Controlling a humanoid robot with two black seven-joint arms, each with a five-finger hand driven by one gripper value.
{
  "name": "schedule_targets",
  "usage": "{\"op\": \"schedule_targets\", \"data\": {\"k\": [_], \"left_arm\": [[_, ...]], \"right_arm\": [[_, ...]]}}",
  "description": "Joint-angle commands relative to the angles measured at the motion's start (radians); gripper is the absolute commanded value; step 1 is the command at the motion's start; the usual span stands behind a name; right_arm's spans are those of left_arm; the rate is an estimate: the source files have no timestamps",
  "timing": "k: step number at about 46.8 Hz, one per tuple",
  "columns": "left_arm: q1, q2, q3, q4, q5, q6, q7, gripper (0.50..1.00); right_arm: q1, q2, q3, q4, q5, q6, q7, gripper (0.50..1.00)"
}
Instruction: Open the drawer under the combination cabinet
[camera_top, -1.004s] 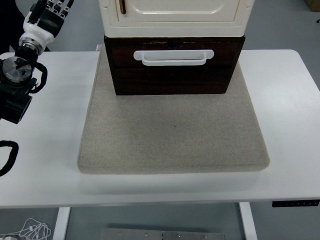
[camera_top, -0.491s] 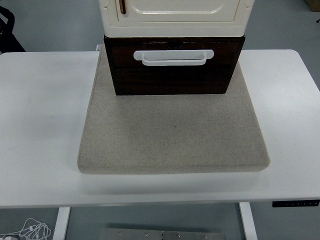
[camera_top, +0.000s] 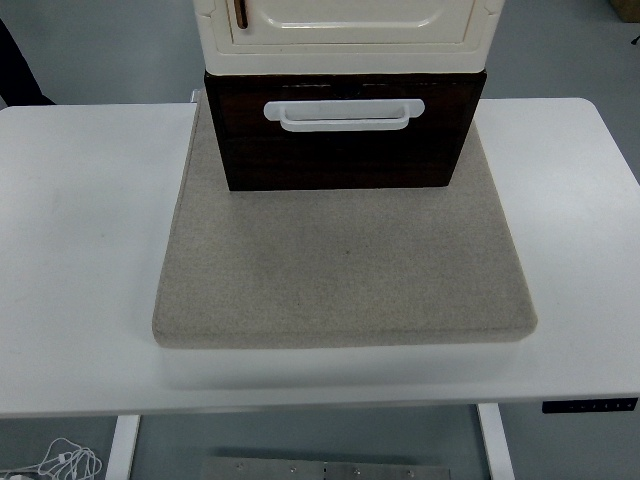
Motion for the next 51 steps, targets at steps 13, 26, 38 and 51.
{"op": "schedule_targets", "data": {"k": [13,26,38,51], "left_arm": [[-0.23,0.008,0.253,-0.258,0.005,0.064,0.005,1.0],[-0.369,0.04,0.49,-0.548,0.006,0.074,0.005,1.0],[-0.524,0.082,0.796,-0.814,0.008,0.074,0.005,1.0],[-0.642,0.106,1.039,-0.978,0.014,0.073,0.013,1.0]], "right_arm": [[0.0,0.0,0.0,0.0,0.0,0.0,0.0,0.926],[0.0,0.0,0.0,0.0,0.0,0.0,0.0,0.926],[0.0,0.0,0.0,0.0,0.0,0.0,0.0,0.926],[0.0,0.0,0.0,0.0,0.0,0.0,0.0,0.926]]}}
